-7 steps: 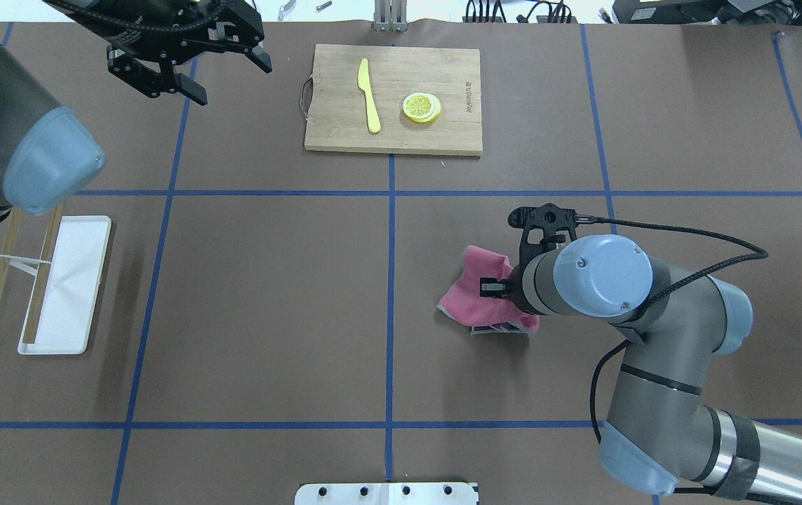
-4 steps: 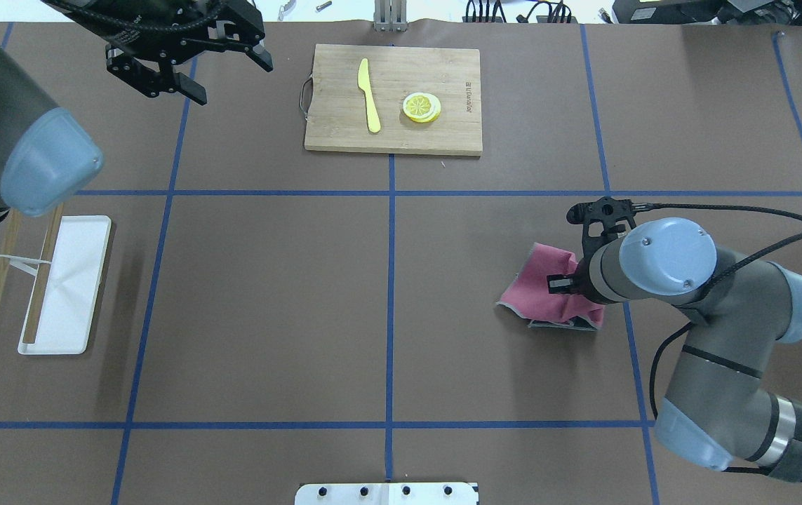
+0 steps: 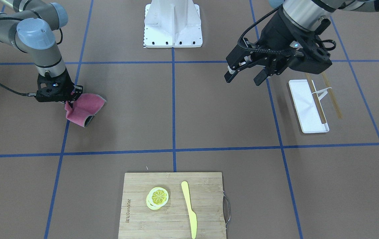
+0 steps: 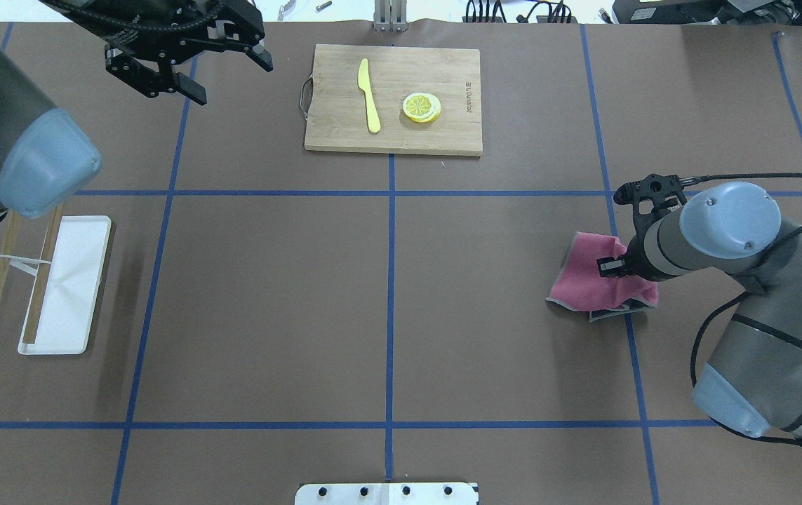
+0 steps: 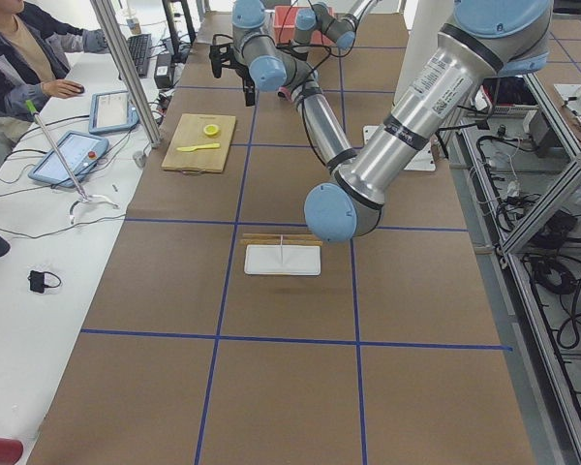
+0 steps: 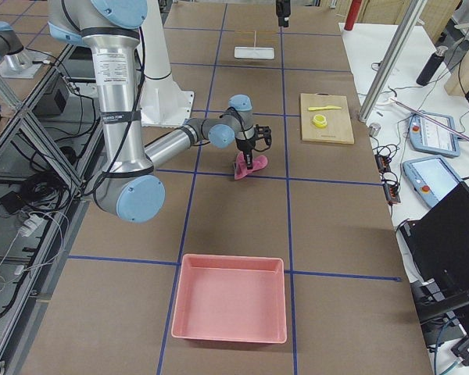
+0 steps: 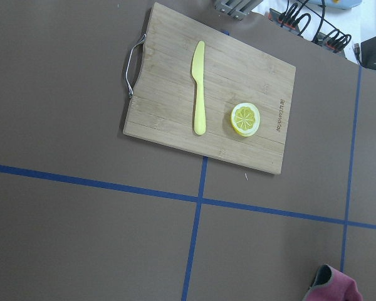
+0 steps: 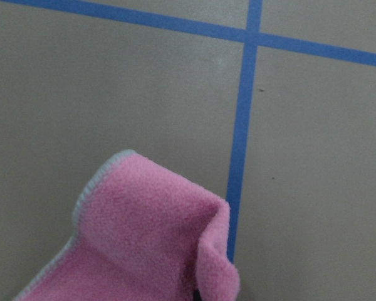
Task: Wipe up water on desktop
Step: 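Rub the cloth back and forth across the table with the right gripper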
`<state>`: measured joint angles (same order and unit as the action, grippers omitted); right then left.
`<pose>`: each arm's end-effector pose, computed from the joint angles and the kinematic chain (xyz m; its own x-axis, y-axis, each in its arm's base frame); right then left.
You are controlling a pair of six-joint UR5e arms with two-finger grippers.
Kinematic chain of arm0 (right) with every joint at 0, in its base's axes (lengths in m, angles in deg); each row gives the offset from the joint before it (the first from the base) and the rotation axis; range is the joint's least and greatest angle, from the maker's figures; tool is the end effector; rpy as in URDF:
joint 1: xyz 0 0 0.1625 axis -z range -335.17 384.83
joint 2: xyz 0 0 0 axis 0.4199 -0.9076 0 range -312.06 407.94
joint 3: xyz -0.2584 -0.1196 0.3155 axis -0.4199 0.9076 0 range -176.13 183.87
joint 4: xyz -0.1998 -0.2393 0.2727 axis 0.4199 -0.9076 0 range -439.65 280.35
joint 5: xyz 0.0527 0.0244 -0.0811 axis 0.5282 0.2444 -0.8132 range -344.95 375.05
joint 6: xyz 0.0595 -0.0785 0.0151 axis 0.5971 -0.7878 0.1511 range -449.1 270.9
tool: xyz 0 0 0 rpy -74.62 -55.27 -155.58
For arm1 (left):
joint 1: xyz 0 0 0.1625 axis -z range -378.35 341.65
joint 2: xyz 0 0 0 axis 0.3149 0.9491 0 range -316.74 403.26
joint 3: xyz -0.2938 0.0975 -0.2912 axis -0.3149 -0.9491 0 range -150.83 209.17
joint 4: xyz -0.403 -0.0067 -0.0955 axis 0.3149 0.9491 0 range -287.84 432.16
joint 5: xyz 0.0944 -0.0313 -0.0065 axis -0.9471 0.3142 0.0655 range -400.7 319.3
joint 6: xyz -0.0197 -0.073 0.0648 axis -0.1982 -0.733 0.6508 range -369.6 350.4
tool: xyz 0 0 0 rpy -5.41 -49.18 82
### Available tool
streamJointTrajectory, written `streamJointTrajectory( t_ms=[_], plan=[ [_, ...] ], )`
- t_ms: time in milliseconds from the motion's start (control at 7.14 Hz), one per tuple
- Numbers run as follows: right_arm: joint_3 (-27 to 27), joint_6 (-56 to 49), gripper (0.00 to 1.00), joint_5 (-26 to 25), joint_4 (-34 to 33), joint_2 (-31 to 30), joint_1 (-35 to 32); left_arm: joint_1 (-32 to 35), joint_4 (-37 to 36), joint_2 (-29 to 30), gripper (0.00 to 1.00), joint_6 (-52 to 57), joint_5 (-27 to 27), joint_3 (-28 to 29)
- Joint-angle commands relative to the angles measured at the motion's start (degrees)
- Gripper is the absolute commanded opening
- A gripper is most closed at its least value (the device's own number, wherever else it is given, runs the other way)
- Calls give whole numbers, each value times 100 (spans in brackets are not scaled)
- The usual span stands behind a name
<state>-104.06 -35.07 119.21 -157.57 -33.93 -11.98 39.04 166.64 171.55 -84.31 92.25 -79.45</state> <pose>-0.3755 -0.4171 0.4252 0.7797 -0.1278 0.6130 -0.0025 0.9783 0.2070 0.2625 -0.5316 0.1148 0.3265 -0.1521 -0.9329 0.2157 0.9729 -0.0831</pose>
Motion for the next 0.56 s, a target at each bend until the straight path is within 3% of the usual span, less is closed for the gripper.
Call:
streamJointTrajectory(
  t_ms=[0,420],
  plan=[
    [472,552,0,-1,-215,966,251,9,0,-15,96,-1,2,-19],
    [782,1467,0,-53,-215,1821,805,9,0,-15,96,17,-7,-2]
  ],
)
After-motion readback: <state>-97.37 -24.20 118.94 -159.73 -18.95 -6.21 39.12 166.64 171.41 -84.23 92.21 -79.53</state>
